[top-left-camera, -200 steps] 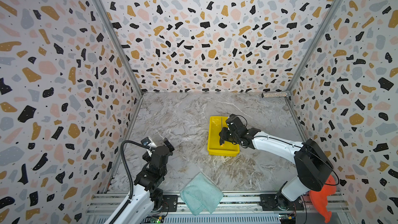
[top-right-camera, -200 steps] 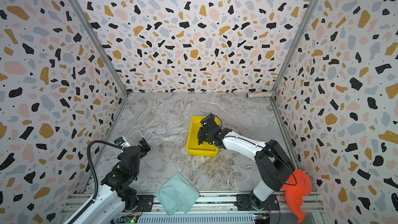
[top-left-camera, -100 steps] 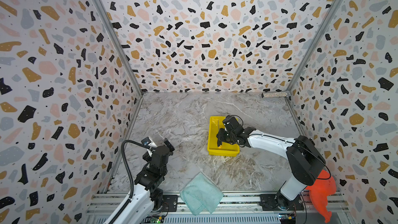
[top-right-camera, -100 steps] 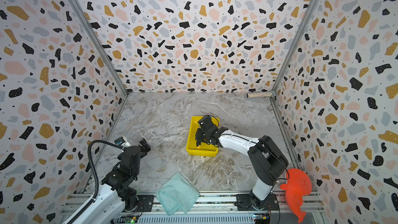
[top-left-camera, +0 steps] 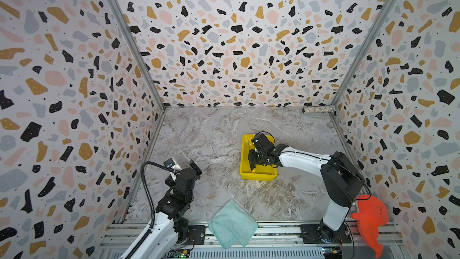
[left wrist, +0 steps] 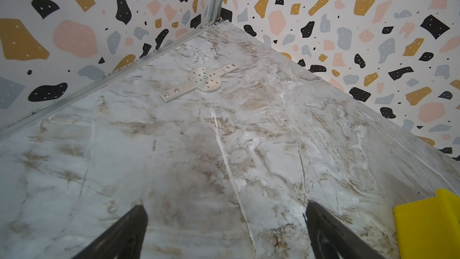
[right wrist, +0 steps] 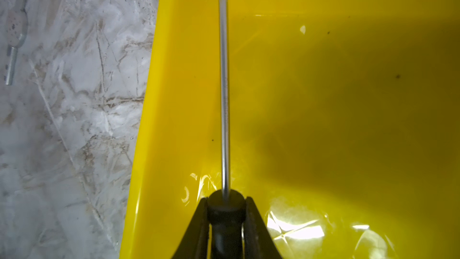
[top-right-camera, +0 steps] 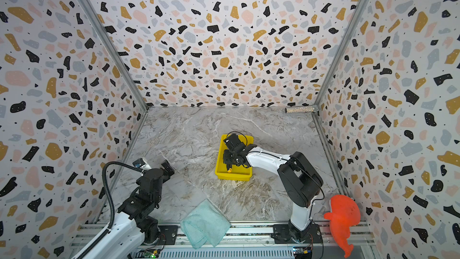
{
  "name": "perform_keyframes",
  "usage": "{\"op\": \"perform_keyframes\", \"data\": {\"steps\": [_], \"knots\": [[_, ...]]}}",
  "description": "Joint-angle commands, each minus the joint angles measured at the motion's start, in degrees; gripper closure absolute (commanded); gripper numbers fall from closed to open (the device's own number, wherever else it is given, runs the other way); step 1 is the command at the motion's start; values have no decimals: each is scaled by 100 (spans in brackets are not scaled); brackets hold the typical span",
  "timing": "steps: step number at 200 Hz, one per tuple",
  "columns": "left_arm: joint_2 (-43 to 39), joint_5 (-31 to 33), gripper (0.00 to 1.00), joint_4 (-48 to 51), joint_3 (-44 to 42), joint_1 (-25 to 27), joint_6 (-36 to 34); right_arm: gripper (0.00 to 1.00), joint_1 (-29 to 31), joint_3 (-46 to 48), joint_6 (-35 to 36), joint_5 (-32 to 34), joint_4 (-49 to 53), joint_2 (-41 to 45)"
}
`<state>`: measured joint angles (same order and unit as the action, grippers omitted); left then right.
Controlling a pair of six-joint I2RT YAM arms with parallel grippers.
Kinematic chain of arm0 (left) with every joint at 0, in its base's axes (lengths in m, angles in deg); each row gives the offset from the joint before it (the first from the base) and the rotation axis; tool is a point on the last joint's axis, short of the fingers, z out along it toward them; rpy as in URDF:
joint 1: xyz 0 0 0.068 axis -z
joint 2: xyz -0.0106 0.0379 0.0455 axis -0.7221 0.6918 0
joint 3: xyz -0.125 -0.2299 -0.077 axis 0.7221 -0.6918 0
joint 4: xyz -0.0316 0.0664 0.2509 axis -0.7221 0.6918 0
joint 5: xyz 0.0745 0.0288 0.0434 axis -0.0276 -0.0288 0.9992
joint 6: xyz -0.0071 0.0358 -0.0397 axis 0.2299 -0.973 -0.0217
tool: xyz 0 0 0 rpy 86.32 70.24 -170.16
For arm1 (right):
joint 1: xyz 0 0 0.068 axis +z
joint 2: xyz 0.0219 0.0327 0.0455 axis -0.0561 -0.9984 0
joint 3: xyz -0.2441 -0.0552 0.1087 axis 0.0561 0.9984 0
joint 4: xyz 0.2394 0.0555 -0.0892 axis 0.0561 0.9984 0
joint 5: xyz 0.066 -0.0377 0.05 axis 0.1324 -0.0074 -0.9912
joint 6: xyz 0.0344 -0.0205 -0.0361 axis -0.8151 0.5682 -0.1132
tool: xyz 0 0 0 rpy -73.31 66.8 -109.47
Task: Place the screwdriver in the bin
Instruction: 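Lower the screwdriver into the bin and open the right gripper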
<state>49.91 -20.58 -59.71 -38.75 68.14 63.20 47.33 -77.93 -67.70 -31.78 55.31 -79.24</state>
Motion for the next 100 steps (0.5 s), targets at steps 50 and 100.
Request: {"op": "perform_keyframes", "data": {"steps": [50, 100], "knots": [[-21, 34, 0, -199, -44, -6, -58, 80, 19, -689, 711, 645, 839, -495], [-88, 59, 0, -210, -68, -11, -67, 69, 18, -721, 702, 594, 848, -431]]}}
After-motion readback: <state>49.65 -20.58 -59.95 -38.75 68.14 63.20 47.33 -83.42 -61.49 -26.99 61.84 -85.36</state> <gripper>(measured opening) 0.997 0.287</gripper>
